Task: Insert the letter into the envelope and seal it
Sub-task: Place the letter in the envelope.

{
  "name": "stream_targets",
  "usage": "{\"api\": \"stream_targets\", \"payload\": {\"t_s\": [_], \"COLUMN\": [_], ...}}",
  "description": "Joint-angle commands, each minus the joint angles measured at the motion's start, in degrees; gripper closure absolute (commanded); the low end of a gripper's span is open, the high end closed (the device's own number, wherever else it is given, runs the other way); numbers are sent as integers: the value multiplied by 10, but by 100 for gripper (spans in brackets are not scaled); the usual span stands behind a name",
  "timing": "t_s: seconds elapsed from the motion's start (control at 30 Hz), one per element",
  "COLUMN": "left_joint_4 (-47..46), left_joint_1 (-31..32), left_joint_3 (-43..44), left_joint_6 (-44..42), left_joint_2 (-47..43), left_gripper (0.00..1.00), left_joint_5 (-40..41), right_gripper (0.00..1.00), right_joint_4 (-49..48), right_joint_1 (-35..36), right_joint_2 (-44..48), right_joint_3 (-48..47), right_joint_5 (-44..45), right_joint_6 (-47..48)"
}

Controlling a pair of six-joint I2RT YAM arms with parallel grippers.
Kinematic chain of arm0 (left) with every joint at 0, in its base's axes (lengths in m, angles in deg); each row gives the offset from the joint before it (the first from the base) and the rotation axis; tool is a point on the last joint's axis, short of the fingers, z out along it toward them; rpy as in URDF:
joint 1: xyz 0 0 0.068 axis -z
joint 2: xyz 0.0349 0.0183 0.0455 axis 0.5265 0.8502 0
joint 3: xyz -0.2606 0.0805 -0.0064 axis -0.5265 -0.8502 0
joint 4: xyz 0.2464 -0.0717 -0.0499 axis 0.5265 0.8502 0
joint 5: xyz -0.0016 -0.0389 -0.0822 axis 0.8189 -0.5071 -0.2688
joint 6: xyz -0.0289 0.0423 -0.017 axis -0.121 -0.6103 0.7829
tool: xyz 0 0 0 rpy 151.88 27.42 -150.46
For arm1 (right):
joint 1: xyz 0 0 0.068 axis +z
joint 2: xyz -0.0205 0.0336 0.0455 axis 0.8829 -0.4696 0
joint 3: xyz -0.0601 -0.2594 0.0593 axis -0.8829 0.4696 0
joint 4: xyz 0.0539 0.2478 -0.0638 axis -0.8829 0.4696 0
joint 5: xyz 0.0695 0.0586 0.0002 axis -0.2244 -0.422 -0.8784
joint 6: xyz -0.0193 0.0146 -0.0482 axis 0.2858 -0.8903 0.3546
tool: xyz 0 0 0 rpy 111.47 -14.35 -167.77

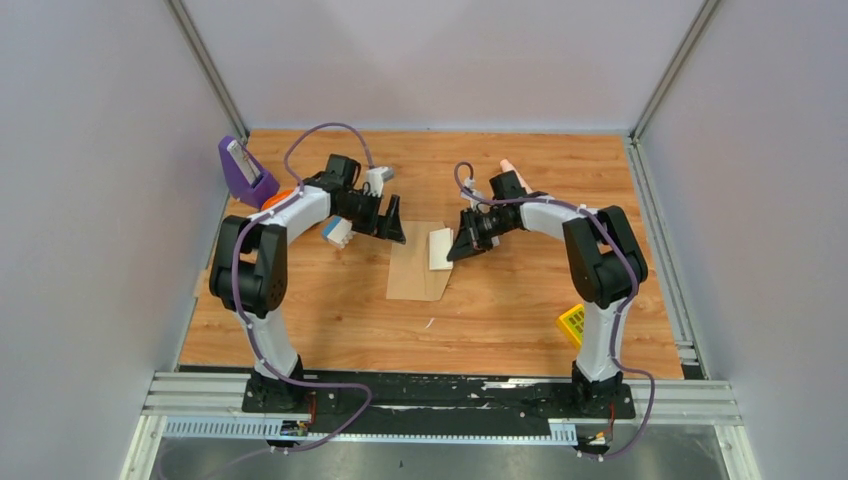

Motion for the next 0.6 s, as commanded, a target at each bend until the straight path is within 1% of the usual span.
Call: {"api": "stream_targets", "payload": {"t_s": [0.0,0.1,0.37,0.57], "left_joint_4": [0,-9,-22,-24], "left_joint_1": [-1,-1,-1,-1], "left_joint_3": [25,18,-2,-7], "left_joint_6": [1,7,9,7], "left_joint_2": [11,14,15,19], "left_gripper": [0,0,0,0], "left_joint_5": [-20,-23,-15,-10], "right_gripper": [100,100,100,100], "right_joint_4": [22,40,66,81], "right_joint_1": [6,6,6,5], "right_joint_2": [-34,-52,-74,-90], "right_joint_3": [-40,-58,-67,-72], "right_joint_5": [-6,-20,-62,-62], "right_joint_6": [-5,-4,0,-8]}}
